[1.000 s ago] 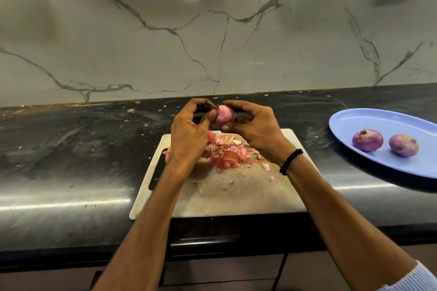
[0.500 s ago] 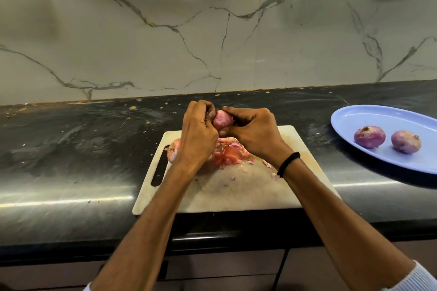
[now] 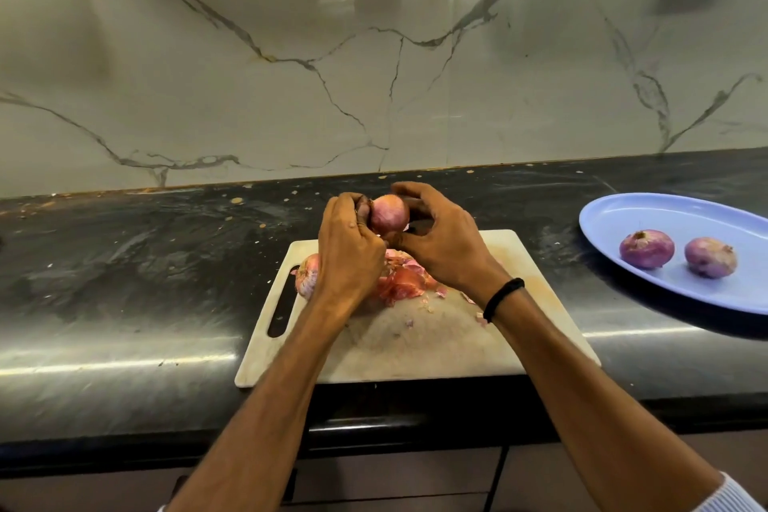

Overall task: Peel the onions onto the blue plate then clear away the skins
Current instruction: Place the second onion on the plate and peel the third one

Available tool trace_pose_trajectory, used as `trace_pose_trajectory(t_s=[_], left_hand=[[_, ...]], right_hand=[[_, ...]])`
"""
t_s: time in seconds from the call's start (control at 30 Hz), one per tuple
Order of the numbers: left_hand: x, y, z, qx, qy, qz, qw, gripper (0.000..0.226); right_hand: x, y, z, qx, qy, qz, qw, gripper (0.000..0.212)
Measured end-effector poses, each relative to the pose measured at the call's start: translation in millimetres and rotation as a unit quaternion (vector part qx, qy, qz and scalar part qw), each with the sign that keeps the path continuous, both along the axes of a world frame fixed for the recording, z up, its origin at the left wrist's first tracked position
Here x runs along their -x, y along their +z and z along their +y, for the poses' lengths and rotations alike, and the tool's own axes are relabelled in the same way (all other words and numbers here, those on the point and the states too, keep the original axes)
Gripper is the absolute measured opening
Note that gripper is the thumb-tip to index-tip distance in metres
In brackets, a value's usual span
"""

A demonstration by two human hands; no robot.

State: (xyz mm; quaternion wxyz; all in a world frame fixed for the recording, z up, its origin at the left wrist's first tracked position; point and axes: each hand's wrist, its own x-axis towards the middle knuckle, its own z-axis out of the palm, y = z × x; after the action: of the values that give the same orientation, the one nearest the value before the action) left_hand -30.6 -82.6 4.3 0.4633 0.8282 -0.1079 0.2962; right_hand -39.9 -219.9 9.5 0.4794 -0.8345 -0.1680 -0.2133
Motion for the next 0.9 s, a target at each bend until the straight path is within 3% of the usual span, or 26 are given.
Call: trace_pose_trajectory(t_s=[0.13,0.23,0.47,0.73,0.9], left_hand=[[1.2,4.0,2.7,0.052,-0.031,0.007,0.998,0.009],[1.3,6.9,6.8,0.092,-0.066,0.007,0.994,0.020],[2.1,6.5,5.9,0.116,-0.027,0.003,0.993,0.013],[-1.0,2.1,3.7,0.014,-0.017,-0.042,0.999,0.012],[-1.2,2.6,5.7,0.004,-0.021,-0.037,0.999,0.012]], right_hand=[[-0.1,2.2,-1.4,0.018,-0.006,-0.017,1.000,0.072],[-1.9,2.5,-2.7,0.005,-0.016,-0.029,0.999,0.069],[-2.1,-1.4,-0.3,0.010,-0.017,-0.015,1.000,0.070],[1.2,6.4,-9.0,-0.114,0.117,0.101,0.981,0.062],[1.7,6.0,-2.9,-0.114,0.100,0.087,0.985,0.057]])
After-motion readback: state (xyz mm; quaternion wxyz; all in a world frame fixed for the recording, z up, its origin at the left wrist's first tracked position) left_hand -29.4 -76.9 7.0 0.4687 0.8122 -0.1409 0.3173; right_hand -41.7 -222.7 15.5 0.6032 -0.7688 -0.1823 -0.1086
